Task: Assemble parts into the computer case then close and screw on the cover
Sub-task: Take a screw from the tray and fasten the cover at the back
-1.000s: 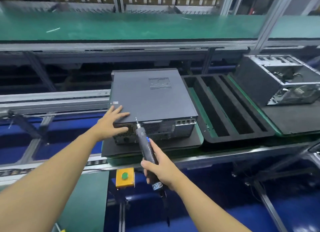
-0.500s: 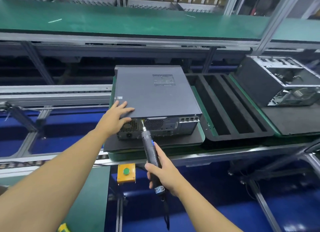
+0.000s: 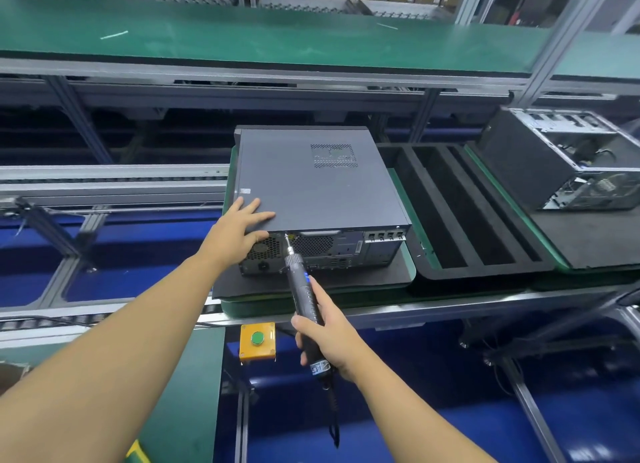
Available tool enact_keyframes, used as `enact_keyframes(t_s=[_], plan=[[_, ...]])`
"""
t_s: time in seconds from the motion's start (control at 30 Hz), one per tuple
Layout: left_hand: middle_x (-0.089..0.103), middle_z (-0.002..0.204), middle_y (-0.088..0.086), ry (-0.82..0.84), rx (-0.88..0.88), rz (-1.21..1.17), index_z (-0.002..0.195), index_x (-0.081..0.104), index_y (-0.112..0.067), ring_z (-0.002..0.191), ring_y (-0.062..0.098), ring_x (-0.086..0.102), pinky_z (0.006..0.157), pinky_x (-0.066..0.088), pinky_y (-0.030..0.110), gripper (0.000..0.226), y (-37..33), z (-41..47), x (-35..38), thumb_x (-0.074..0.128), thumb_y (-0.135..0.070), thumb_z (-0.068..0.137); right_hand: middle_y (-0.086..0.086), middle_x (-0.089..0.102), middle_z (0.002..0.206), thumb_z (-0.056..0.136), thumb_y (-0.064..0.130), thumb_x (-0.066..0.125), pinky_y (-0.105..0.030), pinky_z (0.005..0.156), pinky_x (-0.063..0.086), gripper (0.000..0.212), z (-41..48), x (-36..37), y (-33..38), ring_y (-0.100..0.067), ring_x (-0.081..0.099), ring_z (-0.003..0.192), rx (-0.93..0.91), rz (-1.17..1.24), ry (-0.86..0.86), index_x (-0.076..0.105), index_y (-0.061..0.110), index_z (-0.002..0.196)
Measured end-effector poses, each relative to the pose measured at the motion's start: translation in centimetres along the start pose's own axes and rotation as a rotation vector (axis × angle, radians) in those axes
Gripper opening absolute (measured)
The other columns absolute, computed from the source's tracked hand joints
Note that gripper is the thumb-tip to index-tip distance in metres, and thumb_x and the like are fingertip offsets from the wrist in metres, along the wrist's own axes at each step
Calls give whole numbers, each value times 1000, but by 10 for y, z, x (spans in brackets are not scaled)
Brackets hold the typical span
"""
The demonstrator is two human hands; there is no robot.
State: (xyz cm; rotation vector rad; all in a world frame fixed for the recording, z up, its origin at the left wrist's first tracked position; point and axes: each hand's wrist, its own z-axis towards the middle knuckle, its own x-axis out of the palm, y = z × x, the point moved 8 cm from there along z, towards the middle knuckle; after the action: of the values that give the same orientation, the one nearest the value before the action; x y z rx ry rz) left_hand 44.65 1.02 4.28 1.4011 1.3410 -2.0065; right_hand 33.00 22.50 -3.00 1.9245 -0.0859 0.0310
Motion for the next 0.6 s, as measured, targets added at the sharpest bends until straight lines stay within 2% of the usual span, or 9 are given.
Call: enact_keyframes(t_s=[0.13,0.27,0.4,0.6], plan=[[29,160,-8,3,-2,-2,141,50,-41,152,18,8,115,26,53,46,0,0,0,60,-31,97,0,71,88,89,29,71,-40,65,59,84,1,-3,1,-19,64,77,-3,-9,-7,24,62,150],[28,160,-7,4,-2,2,142,49,-40,152,19,8,116,25,53,47,-1,0,0,60,-31,97,-8,69,97,85,35,72,-38,64,59,85,0,0,4,-17,65,76,4,-53,-14,22,66,148],[28,160,-6,13,0,10,142,49,-40,152,20,8,116,24,54,47,-2,0,0,59,-31,98,-14,69,99,87,35,71,-36,63,59,84,-1,1,5,-16,66,74,10,-56,-35,22,62,150],[28,160,-6,11,2,2,143,49,-39,152,20,8,118,23,53,47,-3,-1,-1,59,-31,98,-5,70,99,88,33,70,-33,61,58,85,-5,-8,10,-13,65,71,16,-74,-52,21,60,151]])
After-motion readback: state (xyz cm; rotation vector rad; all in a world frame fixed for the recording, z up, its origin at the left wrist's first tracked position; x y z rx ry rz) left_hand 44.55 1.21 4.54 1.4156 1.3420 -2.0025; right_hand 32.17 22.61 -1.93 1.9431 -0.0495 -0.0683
